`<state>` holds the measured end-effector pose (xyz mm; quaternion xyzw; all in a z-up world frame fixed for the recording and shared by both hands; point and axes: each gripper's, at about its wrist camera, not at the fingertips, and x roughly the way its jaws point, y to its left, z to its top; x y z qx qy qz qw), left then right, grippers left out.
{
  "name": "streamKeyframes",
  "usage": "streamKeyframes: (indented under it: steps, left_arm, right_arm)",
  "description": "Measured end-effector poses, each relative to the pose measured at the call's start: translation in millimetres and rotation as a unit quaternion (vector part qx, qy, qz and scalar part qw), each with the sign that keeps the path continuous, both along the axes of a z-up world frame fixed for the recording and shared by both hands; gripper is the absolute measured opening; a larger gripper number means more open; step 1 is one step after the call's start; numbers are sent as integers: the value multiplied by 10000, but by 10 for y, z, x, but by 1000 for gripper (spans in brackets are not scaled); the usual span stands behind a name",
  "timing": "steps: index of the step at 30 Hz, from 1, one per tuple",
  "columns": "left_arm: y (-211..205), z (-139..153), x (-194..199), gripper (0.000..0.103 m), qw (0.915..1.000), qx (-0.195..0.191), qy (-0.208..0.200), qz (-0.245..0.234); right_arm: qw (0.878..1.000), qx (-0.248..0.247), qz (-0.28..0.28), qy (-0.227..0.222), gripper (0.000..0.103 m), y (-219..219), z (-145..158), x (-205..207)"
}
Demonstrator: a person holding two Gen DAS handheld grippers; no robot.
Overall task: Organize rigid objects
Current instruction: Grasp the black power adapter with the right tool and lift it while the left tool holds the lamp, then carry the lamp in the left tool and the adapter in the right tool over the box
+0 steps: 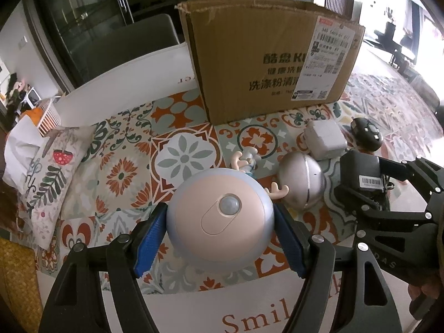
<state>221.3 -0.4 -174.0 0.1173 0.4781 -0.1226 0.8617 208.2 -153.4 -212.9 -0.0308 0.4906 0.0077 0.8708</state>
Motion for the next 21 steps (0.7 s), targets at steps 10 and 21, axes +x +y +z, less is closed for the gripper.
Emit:
streamKeyframes:
  steps: [10,21]
  left_arm:
    - [25,339,-158,75,9993,-271,-267,21]
    - [37,799,-294,75,9962,-413,-767,33]
  right_arm:
    - [9990,-68,79,-442,68,38,435,-170]
    - [9948,-162,75,-1006,68,44,939,-370]
